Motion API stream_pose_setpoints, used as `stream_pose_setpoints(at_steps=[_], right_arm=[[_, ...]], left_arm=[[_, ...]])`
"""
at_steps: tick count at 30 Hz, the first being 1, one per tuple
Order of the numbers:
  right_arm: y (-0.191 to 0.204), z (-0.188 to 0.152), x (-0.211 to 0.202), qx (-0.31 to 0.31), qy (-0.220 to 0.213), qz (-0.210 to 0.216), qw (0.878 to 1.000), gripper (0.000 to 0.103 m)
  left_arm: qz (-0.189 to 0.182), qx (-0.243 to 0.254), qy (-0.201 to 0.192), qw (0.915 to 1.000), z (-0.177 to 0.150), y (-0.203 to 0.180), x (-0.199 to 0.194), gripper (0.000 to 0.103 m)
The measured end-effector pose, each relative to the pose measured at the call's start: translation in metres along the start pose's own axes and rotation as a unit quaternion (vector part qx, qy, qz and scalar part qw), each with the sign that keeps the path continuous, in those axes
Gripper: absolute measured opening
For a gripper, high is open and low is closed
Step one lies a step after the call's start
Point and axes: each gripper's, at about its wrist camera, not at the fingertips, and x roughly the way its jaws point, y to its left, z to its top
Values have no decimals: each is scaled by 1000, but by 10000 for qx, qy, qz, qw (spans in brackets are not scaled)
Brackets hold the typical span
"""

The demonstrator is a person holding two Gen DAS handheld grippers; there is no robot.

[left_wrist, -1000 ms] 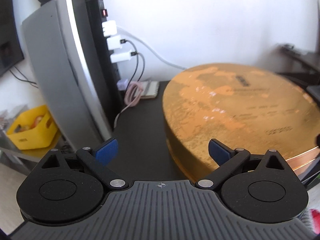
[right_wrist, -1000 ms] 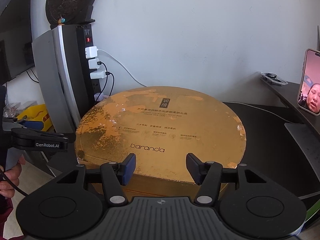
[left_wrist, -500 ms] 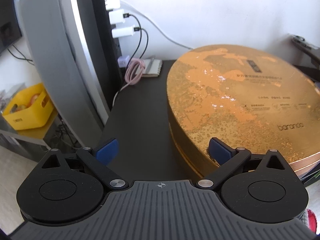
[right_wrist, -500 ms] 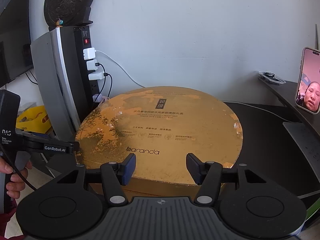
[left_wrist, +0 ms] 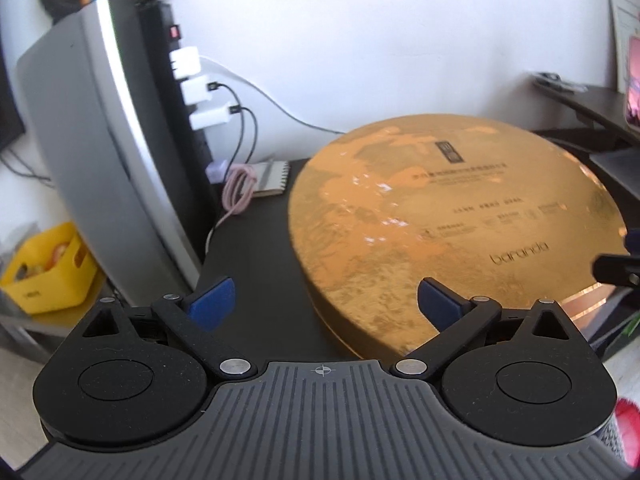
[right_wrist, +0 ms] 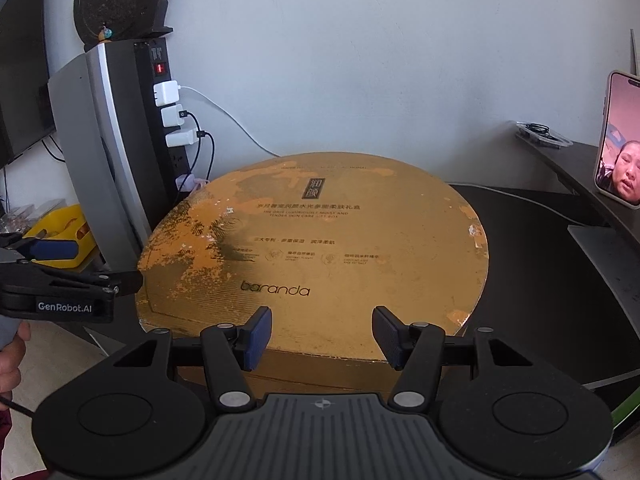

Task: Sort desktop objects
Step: 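Press the lid rim down onto the box with both grippers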

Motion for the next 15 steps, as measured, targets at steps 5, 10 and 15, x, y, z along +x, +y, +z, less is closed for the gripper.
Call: stream_pose_setpoints(at_steps=[5,10,15], right_arm=[[0,2,10,3,40,-114,9999,56],[0,-3,18,-46,189,-169,9997,56],[-4,-8,18,-64,271,-236,9993,56]], left_arm=[[13,-1,202,9998,-1,-9,10,100],[51,128,392,9991,-3,-19,15,100],[76,247,584,9980,-6,-24,21,100]])
